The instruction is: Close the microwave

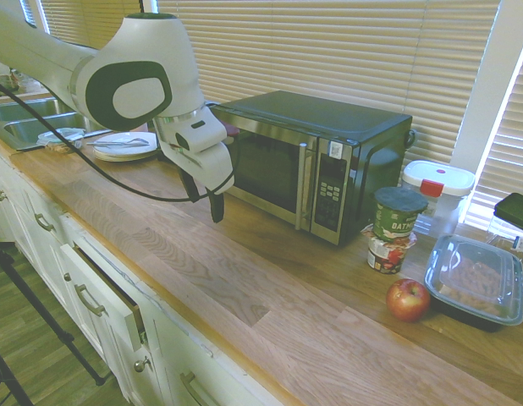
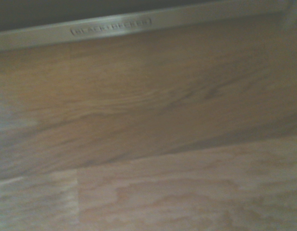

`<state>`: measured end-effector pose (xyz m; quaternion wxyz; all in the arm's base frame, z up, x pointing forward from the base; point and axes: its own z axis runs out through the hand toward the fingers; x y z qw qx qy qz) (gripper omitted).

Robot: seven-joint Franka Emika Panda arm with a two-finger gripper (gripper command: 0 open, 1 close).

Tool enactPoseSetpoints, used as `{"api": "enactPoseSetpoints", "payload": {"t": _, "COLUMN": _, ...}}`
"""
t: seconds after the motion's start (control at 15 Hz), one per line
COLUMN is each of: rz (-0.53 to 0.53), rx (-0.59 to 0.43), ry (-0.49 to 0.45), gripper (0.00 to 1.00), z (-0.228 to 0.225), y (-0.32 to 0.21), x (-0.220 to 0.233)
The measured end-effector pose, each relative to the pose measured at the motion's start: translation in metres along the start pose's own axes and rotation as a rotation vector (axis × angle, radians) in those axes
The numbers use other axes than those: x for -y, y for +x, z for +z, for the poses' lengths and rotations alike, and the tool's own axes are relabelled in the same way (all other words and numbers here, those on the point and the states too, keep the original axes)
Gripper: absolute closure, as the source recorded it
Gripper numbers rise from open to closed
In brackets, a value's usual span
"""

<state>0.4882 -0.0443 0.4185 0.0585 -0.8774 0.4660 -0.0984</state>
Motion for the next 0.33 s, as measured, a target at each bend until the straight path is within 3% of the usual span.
{"api": "enactPoseSetpoints", "payload": {"t": 0.33, "rz": -0.023, "rx": 0.040, "ry": -0.010, "gripper": 0.00, "z": 0.014, "y": -0.013, "x": -0.038}}
